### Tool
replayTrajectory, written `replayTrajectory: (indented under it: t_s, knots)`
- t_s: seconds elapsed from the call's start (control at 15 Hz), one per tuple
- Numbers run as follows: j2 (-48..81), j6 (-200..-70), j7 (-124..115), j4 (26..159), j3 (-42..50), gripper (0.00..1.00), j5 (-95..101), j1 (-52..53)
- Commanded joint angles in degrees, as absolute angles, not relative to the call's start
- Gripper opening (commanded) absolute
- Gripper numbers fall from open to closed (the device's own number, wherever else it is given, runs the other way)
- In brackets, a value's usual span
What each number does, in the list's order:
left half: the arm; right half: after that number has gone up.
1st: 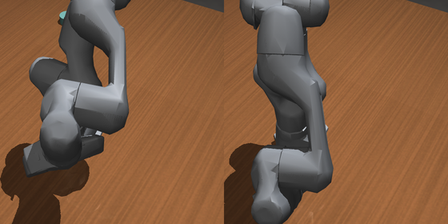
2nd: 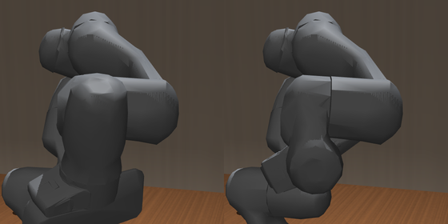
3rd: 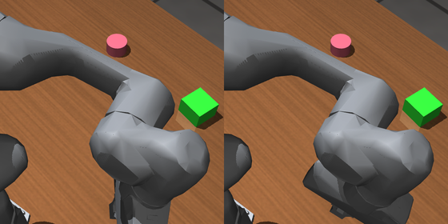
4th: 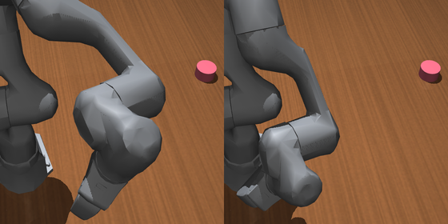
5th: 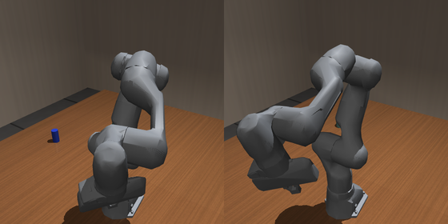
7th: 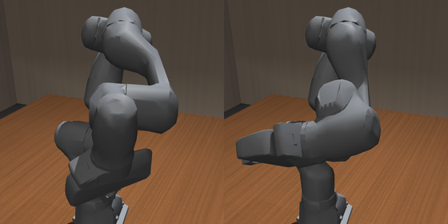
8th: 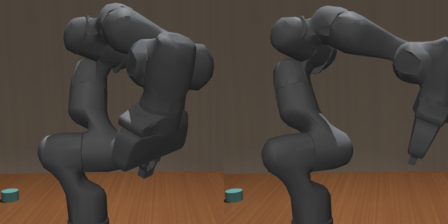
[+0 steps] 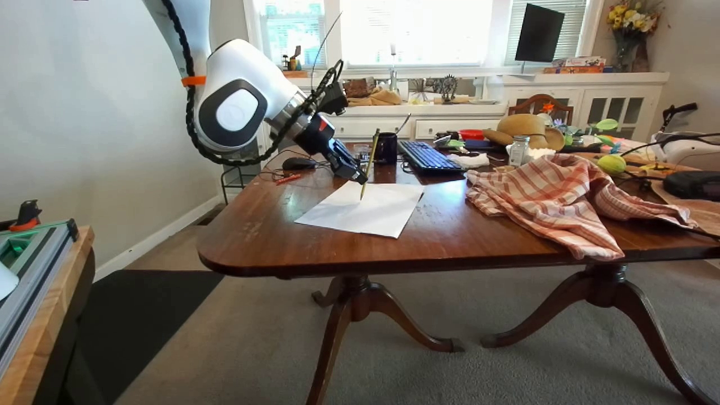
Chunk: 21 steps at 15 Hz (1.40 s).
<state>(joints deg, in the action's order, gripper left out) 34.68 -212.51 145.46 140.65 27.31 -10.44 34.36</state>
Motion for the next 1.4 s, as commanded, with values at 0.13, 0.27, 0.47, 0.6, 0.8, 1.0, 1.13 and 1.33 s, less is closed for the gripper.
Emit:
replayTrajectory:
  t_s: [0.13, 0.27, 0.47, 0.6, 0.8, 1.0, 1.13, 1.33]
  knots:
    - [35.73, -212.56, 147.33, 139.37, 26.01, 0.02, -12.02, 33.14]
    - [35.91, -212.55, 147.21, 138.85, 25.87, 0.02, -12.10, 32.86]
    - [36.29, -212.50, 147.18, 137.99, 25.74, 0.02, -12.02, 32.38]
    - [36.57, -212.32, 147.13, 137.59, 25.63, 0.02, -11.98, 32.15]
    - [37.02, -212.15, 147.04, 137.30, 25.41, 0.02, -11.92, 32.09]
    - [37.42, -212.00, 146.98, 137.09, 25.17, 0.02, -11.90, 32.14]
    - [37.80, -211.94, 147.04, 136.97, 25.16, 0.02, -11.93, 32.24]
    - [38.15, -211.90, 147.09, 136.89, 25.29, 0.02, -12.02, 32.26]
